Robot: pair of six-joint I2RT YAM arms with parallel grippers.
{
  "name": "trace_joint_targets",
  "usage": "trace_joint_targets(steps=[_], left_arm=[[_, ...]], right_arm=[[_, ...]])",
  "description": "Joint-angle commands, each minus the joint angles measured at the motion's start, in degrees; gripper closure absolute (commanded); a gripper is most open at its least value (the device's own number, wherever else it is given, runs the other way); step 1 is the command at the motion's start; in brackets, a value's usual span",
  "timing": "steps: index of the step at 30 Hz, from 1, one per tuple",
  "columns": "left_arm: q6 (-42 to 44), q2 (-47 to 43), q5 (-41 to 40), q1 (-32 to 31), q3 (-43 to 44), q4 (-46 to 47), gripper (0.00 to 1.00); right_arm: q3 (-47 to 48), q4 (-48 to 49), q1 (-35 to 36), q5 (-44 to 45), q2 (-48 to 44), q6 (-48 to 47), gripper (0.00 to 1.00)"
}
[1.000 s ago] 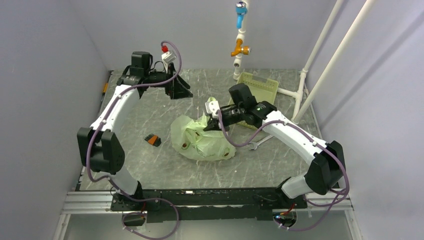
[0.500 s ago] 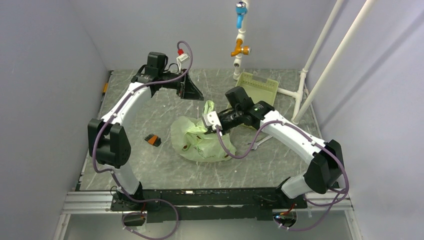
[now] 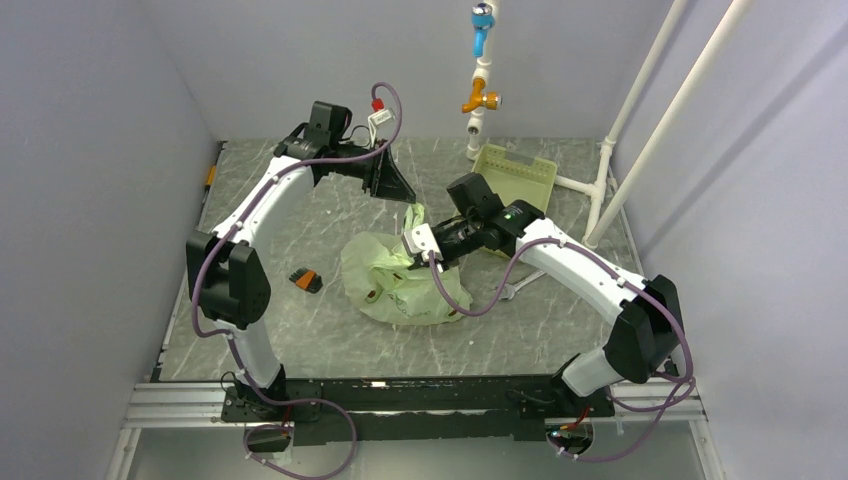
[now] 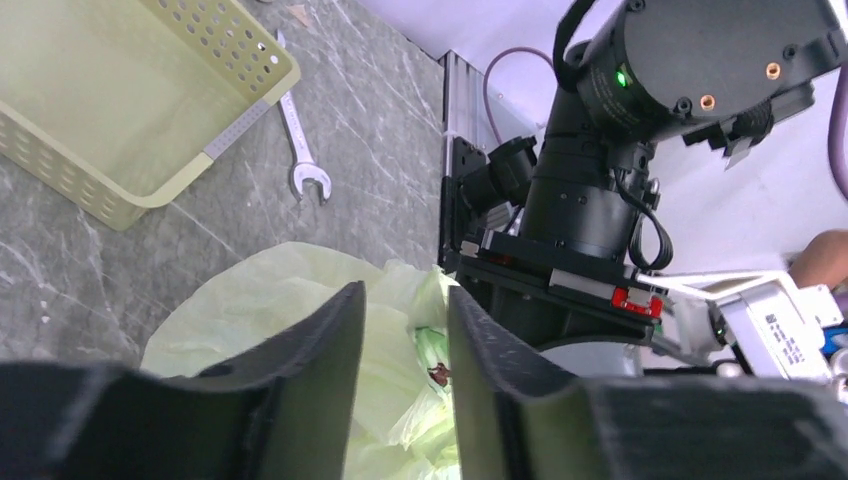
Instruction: Place the fake fruits into the plastic bag and tie a complex knot
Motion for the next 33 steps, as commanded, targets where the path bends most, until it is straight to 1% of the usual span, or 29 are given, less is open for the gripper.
trace_joint_targets(steps=[1,4,5,7,12,13,15,16,17,19,23,25,27,29,31,33], left_arm=[[7.3,-1.4,3.1,-0.4,3.7,-6.7,0.65],[11.0,-1.8,3.7,-0.4,4.5,-10.7,0.78],[11.6,-2.2,3.6,-0.4,4.4,-11.1,0.87],[11.8,-3.4,3.4,-0.4,3.4,-10.3,0.99],[6.9,-5.9,3.3,-0.4,-0.1,-2.8,0.99],[5.6,-6.2,2.8,-0.5,-0.7,-1.4,0.88],[4.4,-6.0,1.8,-0.7,-1.0,0.3,0.53],[4.4,-5.6,1.6,-0.8,-0.8,0.1,0.45],[4.5,-5.2,1.2,-1.0,-0.3,-1.1,0.4],[7.0,-4.1,0.0,-1.6,1.4,-3.9,0.35],[12.5,-1.7,-4.6,-3.3,4.4,-11.5,0.34],[13.6,-0.8,-5.9,-3.9,5.2,-13.9,0.36],[13.8,-1.0,-5.7,-4.1,5.3,-14.2,0.46],[13.0,-2.0,-4.9,-4.1,4.8,-12.5,0.6],[11.8,-3.4,-3.8,-3.7,4.6,-10.1,0.76],[8.6,-5.5,-2.4,-2.4,3.4,-6.3,0.9]], right_arm=[[1.8,-0.7,0.0,-1.6,-0.2,-2.0,1.0],[1.4,-1.1,-0.3,-1.9,-0.6,-2.3,1.0],[1.3,-1.5,-0.4,-2.0,-0.7,-2.8,1.0],[0.9,-1.6,-0.6,-2.1,-1.1,-3.3,1.0],[0.3,-1.7,-0.7,-2.5,-1.7,-4.1,1.0],[0.3,-1.7,-0.7,-2.6,-1.8,-4.2,1.0],[0.1,-2.0,-0.7,-2.9,-1.9,-4.5,1.0],[0.0,-2.2,-0.7,-3.1,-2.0,-4.8,1.0],[-0.1,-2.3,-0.7,-3.2,-2.1,-4.9,1.0],[-0.1,-2.6,-0.8,-3.3,-2.2,-5.2,1.0],[0.2,-3.4,-1.2,-3.5,-2.2,-5.9,1.0],[0.3,-3.4,-1.3,-3.5,-2.1,-5.9,1.0],[0.5,-3.6,-1.5,-3.5,-2.0,-5.9,1.0],[0.3,-3.4,-1.6,-3.5,-2.0,-5.7,1.0],[0.2,-3.1,-1.8,-3.4,-2.0,-5.1,1.0],[-0.1,-2.4,-2.4,-3.6,-2.0,-3.3,1.0]])
